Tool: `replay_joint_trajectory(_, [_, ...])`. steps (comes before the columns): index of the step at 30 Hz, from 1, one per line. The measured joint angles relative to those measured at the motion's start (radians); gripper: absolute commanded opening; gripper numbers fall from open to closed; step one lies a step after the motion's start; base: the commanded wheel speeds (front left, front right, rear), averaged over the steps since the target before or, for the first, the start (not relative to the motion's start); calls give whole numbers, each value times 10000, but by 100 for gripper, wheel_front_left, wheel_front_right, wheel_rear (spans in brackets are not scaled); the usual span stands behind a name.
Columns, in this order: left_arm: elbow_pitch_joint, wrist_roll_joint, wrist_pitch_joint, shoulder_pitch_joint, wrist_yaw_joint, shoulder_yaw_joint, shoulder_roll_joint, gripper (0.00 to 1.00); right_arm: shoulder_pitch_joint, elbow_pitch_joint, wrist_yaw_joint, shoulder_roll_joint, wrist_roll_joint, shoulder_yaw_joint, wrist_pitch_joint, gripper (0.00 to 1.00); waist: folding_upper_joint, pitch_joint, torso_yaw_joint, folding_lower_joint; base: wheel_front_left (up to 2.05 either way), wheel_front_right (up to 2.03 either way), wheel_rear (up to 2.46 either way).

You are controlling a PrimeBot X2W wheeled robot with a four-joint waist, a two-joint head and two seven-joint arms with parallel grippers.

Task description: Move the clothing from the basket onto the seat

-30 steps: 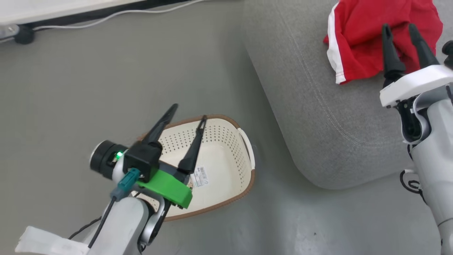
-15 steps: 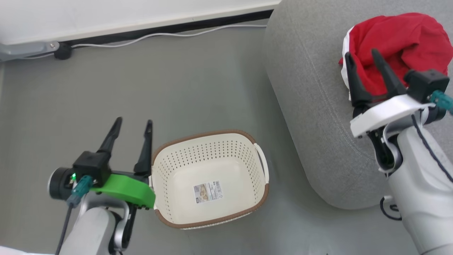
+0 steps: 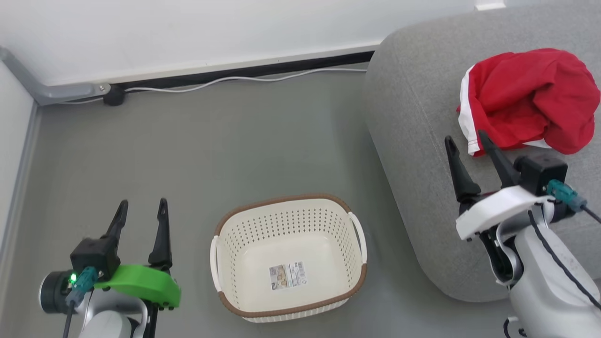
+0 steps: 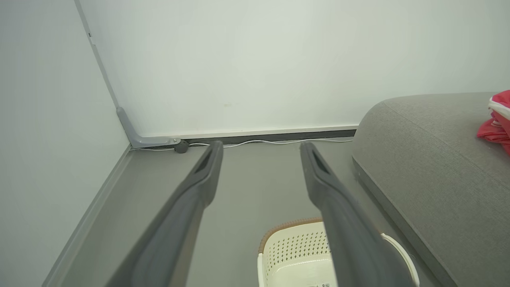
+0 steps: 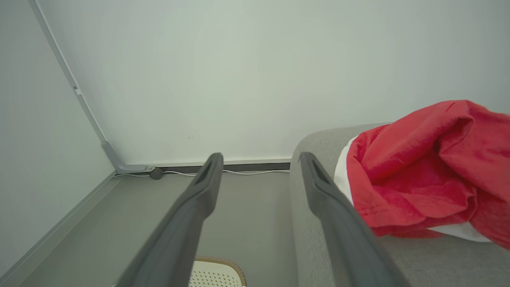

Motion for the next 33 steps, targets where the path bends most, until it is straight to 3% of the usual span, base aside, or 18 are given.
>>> replay_joint_trajectory(16, [-23, 209, -40, 832, 44, 1129, -148, 100, 927, -685, -360, -52, -63, -65, 0, 100, 0, -186, 198, 0, 0, 0, 0])
replay_joint_trajectory(33, [-165, 431, -40, 1162, 46, 1212, -543, 100, 1272, -1258, -531, -119, -63, -71, 63, 100, 0, -164, 257, 0, 0, 0, 0])
